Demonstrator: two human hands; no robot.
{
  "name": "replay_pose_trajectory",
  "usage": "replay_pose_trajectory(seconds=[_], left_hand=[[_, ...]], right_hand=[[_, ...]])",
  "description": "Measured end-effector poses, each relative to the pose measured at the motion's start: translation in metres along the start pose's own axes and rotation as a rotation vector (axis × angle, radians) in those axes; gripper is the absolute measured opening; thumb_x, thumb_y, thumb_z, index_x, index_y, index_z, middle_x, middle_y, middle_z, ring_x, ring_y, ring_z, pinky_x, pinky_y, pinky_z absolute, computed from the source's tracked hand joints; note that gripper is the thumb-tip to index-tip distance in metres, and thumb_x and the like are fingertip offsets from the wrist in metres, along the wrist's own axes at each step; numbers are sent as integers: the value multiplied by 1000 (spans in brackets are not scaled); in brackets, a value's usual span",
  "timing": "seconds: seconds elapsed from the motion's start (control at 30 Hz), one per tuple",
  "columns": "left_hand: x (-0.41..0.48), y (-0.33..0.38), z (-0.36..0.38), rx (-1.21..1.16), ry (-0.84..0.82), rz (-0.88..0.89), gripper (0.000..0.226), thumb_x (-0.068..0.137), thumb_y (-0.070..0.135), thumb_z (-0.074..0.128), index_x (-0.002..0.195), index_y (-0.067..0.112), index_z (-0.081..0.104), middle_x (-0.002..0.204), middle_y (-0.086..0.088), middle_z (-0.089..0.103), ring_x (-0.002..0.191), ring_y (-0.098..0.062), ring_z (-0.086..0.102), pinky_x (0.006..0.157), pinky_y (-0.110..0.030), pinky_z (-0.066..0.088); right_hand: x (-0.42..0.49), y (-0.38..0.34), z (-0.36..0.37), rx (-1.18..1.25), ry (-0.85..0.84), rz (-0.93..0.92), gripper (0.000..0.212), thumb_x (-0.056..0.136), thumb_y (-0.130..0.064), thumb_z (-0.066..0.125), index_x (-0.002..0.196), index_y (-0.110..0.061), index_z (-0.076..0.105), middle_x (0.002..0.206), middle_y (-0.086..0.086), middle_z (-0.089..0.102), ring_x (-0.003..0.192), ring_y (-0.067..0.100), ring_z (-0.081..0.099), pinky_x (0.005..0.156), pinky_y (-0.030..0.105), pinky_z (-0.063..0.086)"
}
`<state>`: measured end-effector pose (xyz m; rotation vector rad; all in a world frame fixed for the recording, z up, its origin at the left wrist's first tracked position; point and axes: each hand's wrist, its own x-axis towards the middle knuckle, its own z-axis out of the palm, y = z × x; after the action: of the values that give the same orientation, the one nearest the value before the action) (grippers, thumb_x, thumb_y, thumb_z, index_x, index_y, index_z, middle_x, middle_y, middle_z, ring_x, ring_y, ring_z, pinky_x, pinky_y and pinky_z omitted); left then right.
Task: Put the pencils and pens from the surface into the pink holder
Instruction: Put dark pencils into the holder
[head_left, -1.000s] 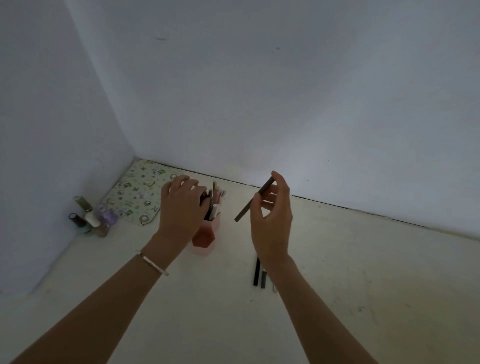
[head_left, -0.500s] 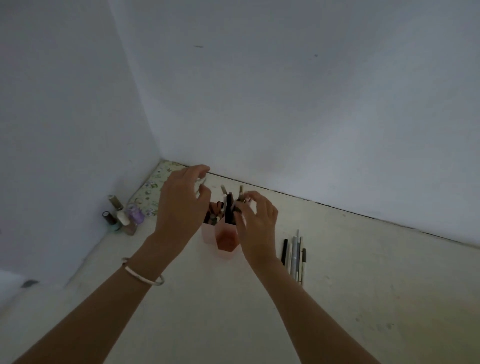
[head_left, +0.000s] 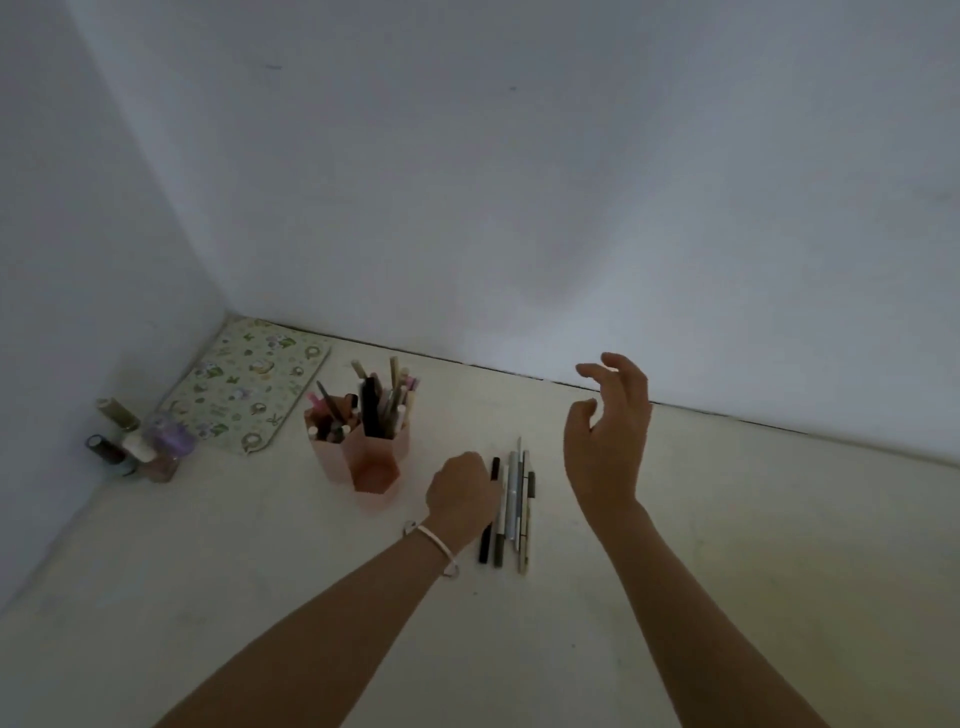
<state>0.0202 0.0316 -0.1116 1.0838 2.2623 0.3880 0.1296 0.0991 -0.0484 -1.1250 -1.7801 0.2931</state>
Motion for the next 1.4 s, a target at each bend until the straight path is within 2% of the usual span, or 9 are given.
replay_pose_trajectory(seconds=[0.17, 0.4, 0.57, 0.63, 0.73, 0.83, 0.9, 1.1, 1.4], left_hand=[[12, 8, 30, 75, -33, -93, 15, 93, 15, 54, 103, 9, 63, 111, -9, 66, 100, -24, 65, 77, -30, 51], [17, 14, 28, -21, -70, -131, 20, 91, 24, 61, 101, 7, 61, 107, -10, 65, 96, -26, 65, 74, -30, 49], [15, 17, -29, -236, 177, 58, 14, 92, 29, 61, 86, 16, 59, 87, -1, 68, 65, -6, 55, 56, -17, 37], [11, 17, -61, -339, 291, 152, 11, 91, 26, 62, 94, 16, 60, 82, 5, 64, 66, -3, 55, 57, -15, 37], [3, 10, -103, -453, 437, 243, 29, 89, 22, 64, 117, 17, 57, 76, 11, 61, 66, -2, 59, 62, -20, 47], [-3, -7, -136, -486, 556, 322, 58, 89, 16, 64, 139, 29, 39, 83, 7, 62, 68, -5, 65, 61, -22, 55], [0, -16, -149, -454, 602, 349, 65, 90, 14, 63, 143, 33, 32, 91, 3, 63, 71, -9, 66, 64, -24, 56], [6, -49, -151, -278, 655, 310, 55, 90, 13, 61, 133, 32, 33, 95, 0, 62, 73, -15, 65, 60, -28, 56], [12, -64, -128, 56, 724, 371, 48, 81, 9, 72, 122, 14, 48, 79, -5, 64, 65, -15, 49, 66, -31, 46]], right_hand=[[-12, 37, -32, -86, -10, 51, 36, 74, 15, 54, 94, -12, 67, 120, 6, 56, 96, -4, 40, 88, 38, 46], [-37, 57, -29, -116, -207, 174, 31, 79, 10, 54, 96, -13, 67, 106, 0, 59, 95, 12, 55, 83, 25, 45], [-63, 68, -1, -275, -601, 464, 29, 95, -6, 48, 123, -9, 56, 116, 9, 57, 105, 22, 56, 87, 26, 45], [-74, 73, 6, -403, -669, 512, 30, 97, -7, 41, 126, -9, 49, 117, 12, 55, 105, 27, 55, 87, 33, 47], [-85, 81, 10, -525, -708, 475, 36, 97, -4, 35, 132, -9, 42, 114, 15, 53, 100, 30, 57, 80, 35, 48], [-77, 73, 13, -433, -675, 464, 50, 94, -5, 43, 143, -12, 34, 115, 16, 53, 94, 31, 59, 73, 33, 46], [-58, 58, 17, -255, -517, 416, 57, 90, -3, 50, 144, -14, 37, 113, 14, 54, 81, 25, 58, 67, 31, 46], [-10, -39, 44, 328, -196, 221, 50, 89, -5, 54, 134, -27, 45, 105, -13, 51, 90, -3, 55, 71, 7, 47], [-21, -79, 57, 421, -154, 108, 46, 90, -3, 56, 131, -22, 46, 106, -6, 56, 90, -3, 57, 76, 6, 48]])
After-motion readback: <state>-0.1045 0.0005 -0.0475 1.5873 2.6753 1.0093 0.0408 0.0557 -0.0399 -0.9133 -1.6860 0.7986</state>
